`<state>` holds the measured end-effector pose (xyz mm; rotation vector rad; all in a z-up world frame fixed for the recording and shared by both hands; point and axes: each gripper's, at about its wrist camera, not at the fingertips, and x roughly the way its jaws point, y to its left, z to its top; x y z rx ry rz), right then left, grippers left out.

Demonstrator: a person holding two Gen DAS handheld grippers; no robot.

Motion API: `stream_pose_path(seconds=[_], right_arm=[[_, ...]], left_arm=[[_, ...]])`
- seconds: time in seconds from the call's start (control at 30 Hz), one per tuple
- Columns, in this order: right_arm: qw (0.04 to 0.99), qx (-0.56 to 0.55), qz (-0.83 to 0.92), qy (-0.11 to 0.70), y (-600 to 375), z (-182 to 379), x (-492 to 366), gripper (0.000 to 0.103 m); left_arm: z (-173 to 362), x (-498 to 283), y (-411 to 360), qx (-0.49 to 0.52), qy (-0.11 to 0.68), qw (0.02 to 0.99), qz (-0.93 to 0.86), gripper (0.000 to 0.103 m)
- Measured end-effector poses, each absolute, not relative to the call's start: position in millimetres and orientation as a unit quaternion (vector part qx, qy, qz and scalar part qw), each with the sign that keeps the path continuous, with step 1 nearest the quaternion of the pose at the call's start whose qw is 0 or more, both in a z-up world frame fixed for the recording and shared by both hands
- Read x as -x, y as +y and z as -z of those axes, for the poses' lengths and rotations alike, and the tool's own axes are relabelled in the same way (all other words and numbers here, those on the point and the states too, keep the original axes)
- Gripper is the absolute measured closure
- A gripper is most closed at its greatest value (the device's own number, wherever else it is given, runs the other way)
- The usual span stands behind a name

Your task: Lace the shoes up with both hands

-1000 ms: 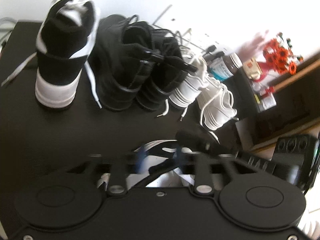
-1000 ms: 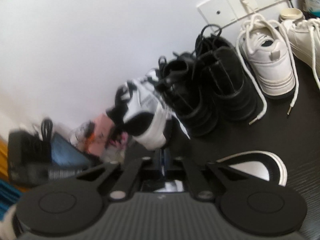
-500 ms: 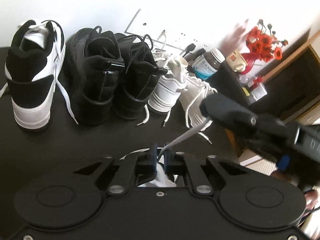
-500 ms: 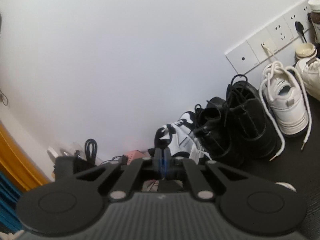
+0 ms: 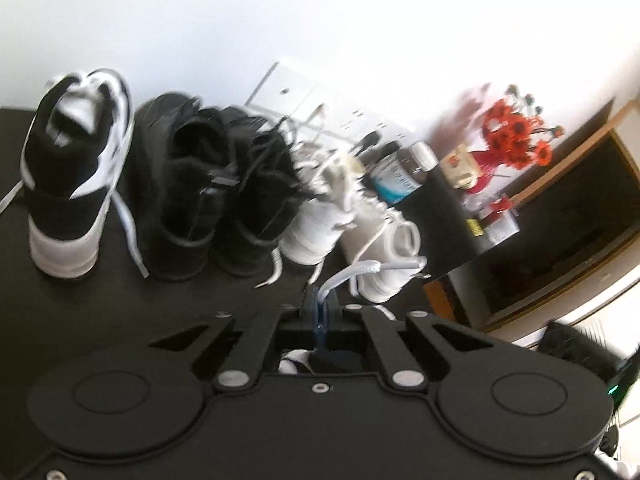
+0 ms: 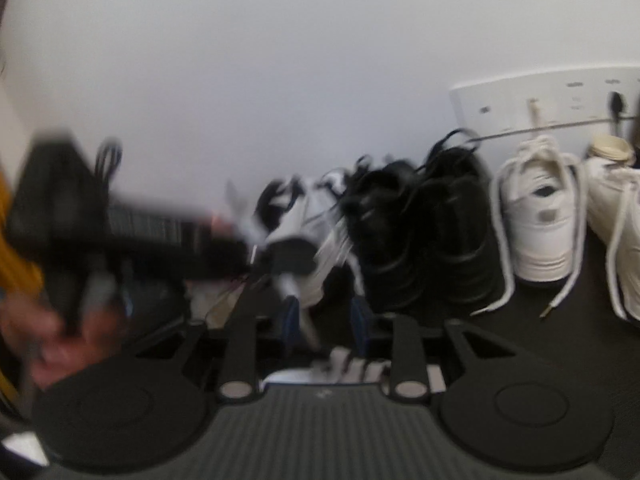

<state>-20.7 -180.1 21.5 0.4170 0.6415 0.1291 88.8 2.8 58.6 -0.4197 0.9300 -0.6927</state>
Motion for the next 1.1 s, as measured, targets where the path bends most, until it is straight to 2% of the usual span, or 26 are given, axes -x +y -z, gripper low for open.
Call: stream_pose_path(seconds=[0.03, 0.07, 0.1, 0.2, 0.3, 0.37, 0.43, 0.9, 1.03, 1.1], right_arm=[[0.925, -0.207, -0.065, 0.311, -180, -20, 19, 0.074], [0.925, -0.214, -0.065, 0.306, -181, -19, 18, 0.078], [0.925, -0.221, -0.066, 0.302, -183, -18, 17, 0.1], [0.922, -0.263, -0.081, 0.271, -196, -28, 20, 0.101], [0.922, -0.288, -0.08, 0.245, -205, -40, 23, 0.101], [0.921, -0.307, -0.079, 0.228, -211, -47, 25, 0.101], [0.918, -0.326, -0.078, 0.212, -216, -53, 29, 0.101], [0.914, -0.357, -0.115, 0.151, -214, -94, 60, 0.101], [0.915, -0.359, -0.136, 0.125, -212, -108, 73, 0.101], [0.914, -0.361, -0.145, 0.114, -211, -114, 78, 0.101]], left_arm=[[-63, -87, 3, 0.196, 0.431, 0.817, 0.33, 0.102], [-68, -84, 3, 0.195, 0.426, 0.818, 0.334, 0.102], [-71, -82, 4, 0.196, 0.42, 0.819, 0.339, 0.102], [-81, -77, 10, 0.194, 0.396, 0.829, 0.344, 0.101], [-86, -72, 15, 0.178, 0.383, 0.84, 0.34, 0.092], [-87, -68, 17, 0.167, 0.378, 0.846, 0.337, 0.072], [-85, -64, 18, 0.154, 0.378, 0.851, 0.332, 0.064], [-54, -60, -16, 0.082, 0.42, 0.847, 0.317, 0.06], [-49, -63, -22, 0.082, 0.424, 0.848, 0.309, 0.062], [-49, -65, -23, 0.086, 0.424, 0.849, 0.304, 0.069]])
